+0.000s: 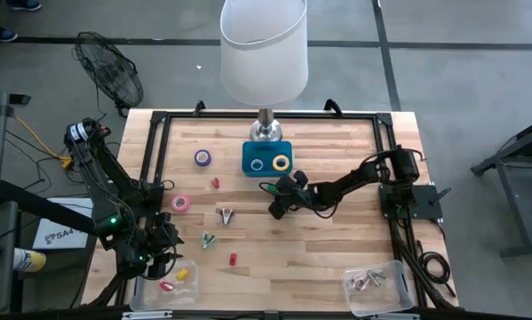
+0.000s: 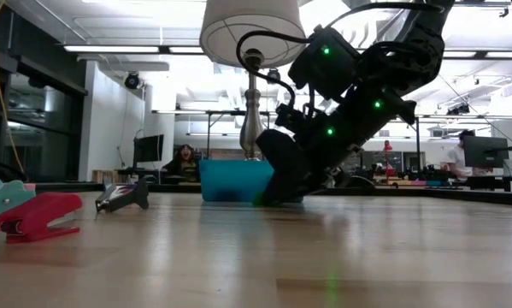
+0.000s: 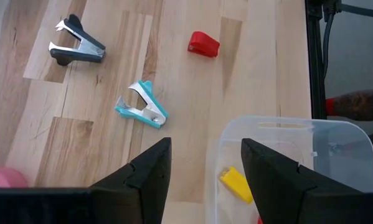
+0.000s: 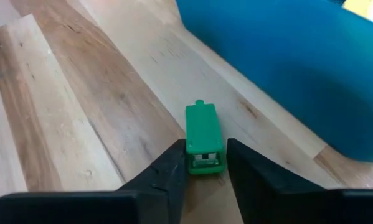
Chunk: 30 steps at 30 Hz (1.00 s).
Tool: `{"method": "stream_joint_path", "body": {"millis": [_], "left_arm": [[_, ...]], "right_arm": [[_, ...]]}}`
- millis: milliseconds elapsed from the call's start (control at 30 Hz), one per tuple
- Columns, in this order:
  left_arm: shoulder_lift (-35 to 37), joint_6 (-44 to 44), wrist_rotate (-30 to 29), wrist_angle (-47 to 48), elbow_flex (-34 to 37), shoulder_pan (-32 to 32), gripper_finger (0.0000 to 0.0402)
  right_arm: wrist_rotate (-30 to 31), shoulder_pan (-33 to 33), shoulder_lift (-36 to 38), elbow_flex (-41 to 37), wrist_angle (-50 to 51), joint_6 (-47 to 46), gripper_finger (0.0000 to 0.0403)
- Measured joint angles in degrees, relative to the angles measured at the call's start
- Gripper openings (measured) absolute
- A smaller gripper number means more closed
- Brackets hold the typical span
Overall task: Pick and place Stapler, Stapler remover, tape
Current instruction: Put the green stapler into the left transparent bin
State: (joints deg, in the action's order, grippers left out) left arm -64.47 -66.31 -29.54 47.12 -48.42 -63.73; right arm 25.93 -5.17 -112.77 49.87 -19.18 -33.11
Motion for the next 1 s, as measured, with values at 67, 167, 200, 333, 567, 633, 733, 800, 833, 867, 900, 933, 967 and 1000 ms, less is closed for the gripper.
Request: {"method": "stream_joint_path", "body": {"millis": [67, 167, 200, 333, 567, 633, 733, 800, 833, 867, 900, 933, 967, 1000], "left_arm": [[0.0, 0.0, 0.0, 0.2, 0.0, 0.0, 0.0191], [0.0, 0.0, 0.0, 0.3, 0.0, 0.0, 0.0191], [0.0, 0.0, 0.0, 0.3, 0.0, 0.0, 0.0191], [0.0, -0.1, -0.9, 0.2, 0.0, 0.0, 0.0191], [0.0, -0.2, -6.4, -1.1, 0.0, 0.0, 0.0191], [0.0, -0.2, -8.4, -1.0, 0.0, 0.0, 0.0191], [0.0, 0.1, -9.6, -1.2, 0.0, 2.1, 0.0191], [0.1, 1.8, -9.0, -2.3, 0.0, 4.3, 0.0191], [0.2, 3.8, -8.3, -3.5, 0.0, 5.6, 0.0191], [0.3, 6.6, -7.8, -5.3, 0.0, 7.1, 0.0191], [0.3, 9.8, -6.8, -7.6, 0.0, 8.9, 0.0191], [0.2, 13.1, -5.8, -10.1, 0.0, 10.7, 0.0191], [0.2, 16.5, -4.6, -12.5, 0.0, 12.5, 0.0191], [0.2, 19.9, -3.3, -15.1, 0.0, 14.3, 0.0191]], "right_arm": [[-1.2, 0.0, 0.0, 0.0, -0.1, 0.0, 0.0093], [-3.0, 0.0, 0.1, 0.1, -0.2, -0.5, 0.0075], [-3.8, 0.0, 0.1, 0.1, -0.3, -1.1, 0.0069], [-7.1, -0.2, 0.2, 0.1, -1.4, -3.9, 0.0063], [-18.7, -2.0, -0.1, 1.0, -9.3, -7.8, 0.0063], [-21.3, -2.6, 0.0, 3.1, -9.9, -7.6, 0.0063], [-25.0, -3.5, 0.0, 7.5, -9.9, -5.9, 0.0063], [-26.5, -4.3, 0.0, 11.1, -9.6, -4.0, 0.0063], [-26.6, -4.7, 0.0, 13.1, -9.1, -2.8, 0.0063], [-26.6, -5.1, 0.0, 15.2, -8.3, -1.4, 0.0063], [-26.7, -5.5, 0.0, 17.3, -7.3, 0.0, 0.0063], [-26.6, -5.7, 0.0, 19.5, -5.7, 1.5, 0.0063], [-26.5, -5.9, 0.0, 21.8, -3.8, 3.2, 0.0063], [-26.5, -6.1, 0.0, 23.9, -1.6, 5.0, 0.0063]]}}
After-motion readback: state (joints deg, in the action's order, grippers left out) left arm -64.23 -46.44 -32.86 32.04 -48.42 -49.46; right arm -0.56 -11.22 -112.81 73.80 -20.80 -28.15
